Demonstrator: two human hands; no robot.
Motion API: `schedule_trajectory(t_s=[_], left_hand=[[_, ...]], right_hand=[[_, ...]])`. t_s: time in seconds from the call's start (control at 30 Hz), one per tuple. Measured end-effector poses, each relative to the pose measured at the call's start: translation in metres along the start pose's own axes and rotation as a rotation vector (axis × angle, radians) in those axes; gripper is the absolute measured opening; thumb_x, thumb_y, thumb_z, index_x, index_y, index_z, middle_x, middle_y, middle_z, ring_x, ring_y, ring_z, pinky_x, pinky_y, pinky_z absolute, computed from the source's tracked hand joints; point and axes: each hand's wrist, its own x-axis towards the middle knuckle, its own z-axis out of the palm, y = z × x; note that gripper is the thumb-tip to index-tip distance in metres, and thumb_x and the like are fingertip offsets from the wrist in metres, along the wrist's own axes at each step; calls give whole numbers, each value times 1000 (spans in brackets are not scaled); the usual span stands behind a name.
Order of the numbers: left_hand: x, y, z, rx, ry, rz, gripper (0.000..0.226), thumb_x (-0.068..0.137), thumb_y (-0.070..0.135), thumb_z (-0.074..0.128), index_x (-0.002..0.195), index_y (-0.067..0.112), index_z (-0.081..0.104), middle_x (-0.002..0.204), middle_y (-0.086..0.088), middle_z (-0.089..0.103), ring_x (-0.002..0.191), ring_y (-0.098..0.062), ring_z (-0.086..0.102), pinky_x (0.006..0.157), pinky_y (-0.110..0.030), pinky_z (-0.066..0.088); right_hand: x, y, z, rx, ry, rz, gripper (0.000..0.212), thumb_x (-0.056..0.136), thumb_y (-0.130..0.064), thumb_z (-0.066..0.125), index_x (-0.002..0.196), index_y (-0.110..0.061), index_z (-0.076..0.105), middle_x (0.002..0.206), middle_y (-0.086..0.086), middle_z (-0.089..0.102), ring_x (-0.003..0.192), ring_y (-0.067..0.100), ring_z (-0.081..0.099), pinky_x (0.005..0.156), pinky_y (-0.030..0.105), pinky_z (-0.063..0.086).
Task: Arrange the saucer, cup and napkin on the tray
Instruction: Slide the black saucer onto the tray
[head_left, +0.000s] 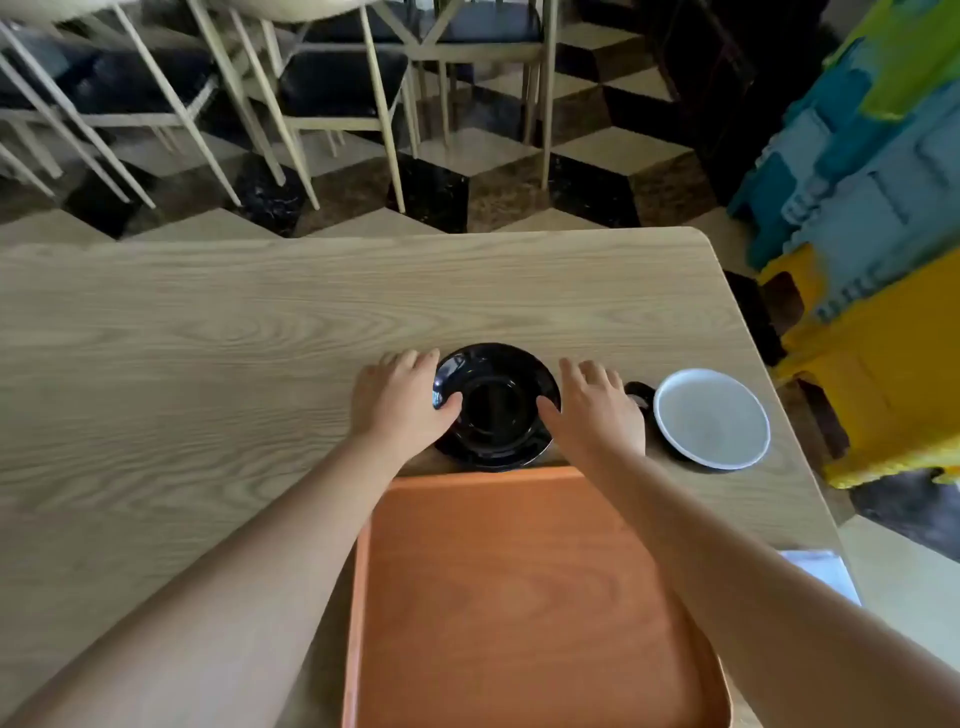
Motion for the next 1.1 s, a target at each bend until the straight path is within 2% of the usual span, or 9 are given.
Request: schedule_trajectory(t_s=[0.23,0.33,0.43,0.53,0.6,0.7,0.8,0.97,1.1], left_hand=[[-6,-8,19,-152,-50,-116,29,73,37,66,91,15,59,96,-4,61,97,-28,54,68,-34,41],[-3,-12,21,-353,-90,-168,27,72,25,70,95,13,62,99,-9,60,98,-29,52,74,-36,46],[-3,-13,19,-577,-175,-240,26,77,7,63,103,8,63,86,-12,64,84,-27,58,77,-38,48],[-4,-12,11,-871,-280,-403,37,83,-6,53,117,8,59,70,-5,57,74,-27,59,62,-32,57],[-6,-13,1,-1011,-320,-488,46,86,-9,49,127,13,52,68,-2,52,67,-18,59,50,-18,55],[-19,-25,-20,-1147,-329,-524,49,87,-7,52,129,19,49,72,-4,55,55,-7,64,51,-17,57],[-45,-40,-37,-1137,-320,-515,46,85,-5,58,126,15,52,86,-14,65,67,-13,68,60,-21,59],[-99,-44,-43,-1109,-251,-545,43,83,-5,60,116,22,60,85,-3,62,61,-9,69,55,-16,56],[-131,-47,-35,-1090,-245,-559,46,82,-3,61,111,33,60,75,4,58,59,-10,67,55,-16,55]], right_hand=[[5,10,16,-15,-32,23,37,85,-32,55,117,-16,45,118,10,53,112,29,43,66,35,40],[7,7,17,67,-34,3,35,85,-22,57,117,-13,46,113,13,56,105,31,48,65,34,39],[9,1,16,288,-61,56,33,84,-8,56,115,-8,49,106,18,61,96,33,54,69,33,41],[9,-1,10,455,-42,120,38,80,1,52,117,-10,54,103,15,66,94,31,57,72,31,43],[8,-3,6,519,-35,142,43,80,1,50,118,-17,55,98,9,66,93,29,60,73,30,44],[2,-5,0,636,-38,123,44,79,-1,52,115,-26,58,85,-2,61,81,22,66,69,30,54],[-14,-8,-2,765,-67,87,46,78,0,57,114,-29,59,78,-10,59,65,6,67,60,23,57],[-56,-10,11,846,-138,57,51,79,4,58,109,-36,62,79,-9,62,55,17,69,62,46,61],[-83,-11,23,859,-186,64,57,79,4,57,102,-49,61,79,-7,61,55,17,69,64,49,60]])
